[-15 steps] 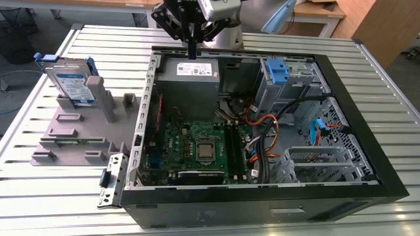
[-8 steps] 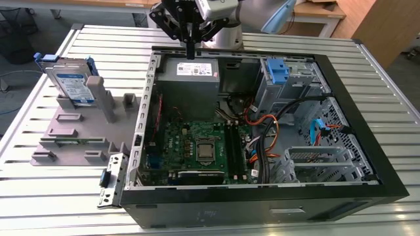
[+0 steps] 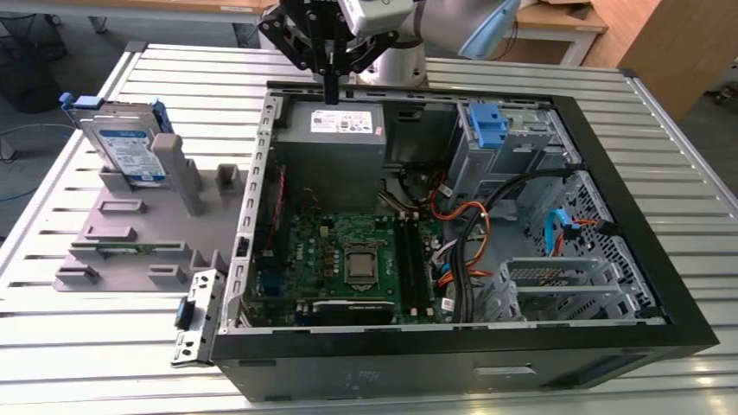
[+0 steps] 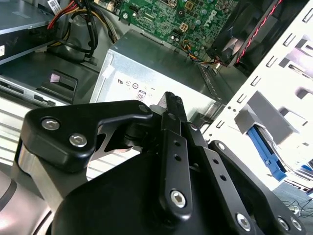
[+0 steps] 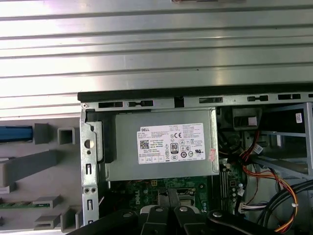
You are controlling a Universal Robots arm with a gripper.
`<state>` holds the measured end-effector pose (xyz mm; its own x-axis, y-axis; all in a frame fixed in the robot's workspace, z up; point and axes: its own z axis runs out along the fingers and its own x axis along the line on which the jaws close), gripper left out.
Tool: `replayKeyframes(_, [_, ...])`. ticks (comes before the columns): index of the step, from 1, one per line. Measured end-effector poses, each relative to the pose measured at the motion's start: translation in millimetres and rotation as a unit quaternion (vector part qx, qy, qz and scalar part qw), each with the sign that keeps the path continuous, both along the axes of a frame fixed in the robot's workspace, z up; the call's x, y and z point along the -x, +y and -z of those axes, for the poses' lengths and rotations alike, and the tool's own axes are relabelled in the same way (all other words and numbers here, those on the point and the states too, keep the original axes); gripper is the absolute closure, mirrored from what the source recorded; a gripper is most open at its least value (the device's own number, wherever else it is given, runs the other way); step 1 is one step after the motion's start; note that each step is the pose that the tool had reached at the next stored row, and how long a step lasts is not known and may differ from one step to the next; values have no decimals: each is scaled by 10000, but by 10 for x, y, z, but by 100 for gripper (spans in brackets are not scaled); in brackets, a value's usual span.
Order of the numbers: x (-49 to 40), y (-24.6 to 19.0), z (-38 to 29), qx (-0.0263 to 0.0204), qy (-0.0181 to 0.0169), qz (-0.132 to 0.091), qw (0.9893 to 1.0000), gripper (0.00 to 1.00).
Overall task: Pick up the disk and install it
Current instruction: 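Reach for the disk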
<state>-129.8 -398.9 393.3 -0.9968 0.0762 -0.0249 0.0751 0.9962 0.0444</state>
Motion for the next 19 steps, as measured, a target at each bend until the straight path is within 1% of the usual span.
replayKeyframes(5, [13,0,0,0,0,0,10000,89])
replayKeyframes(19, [128,0,0,0,-7,0,10000,89])
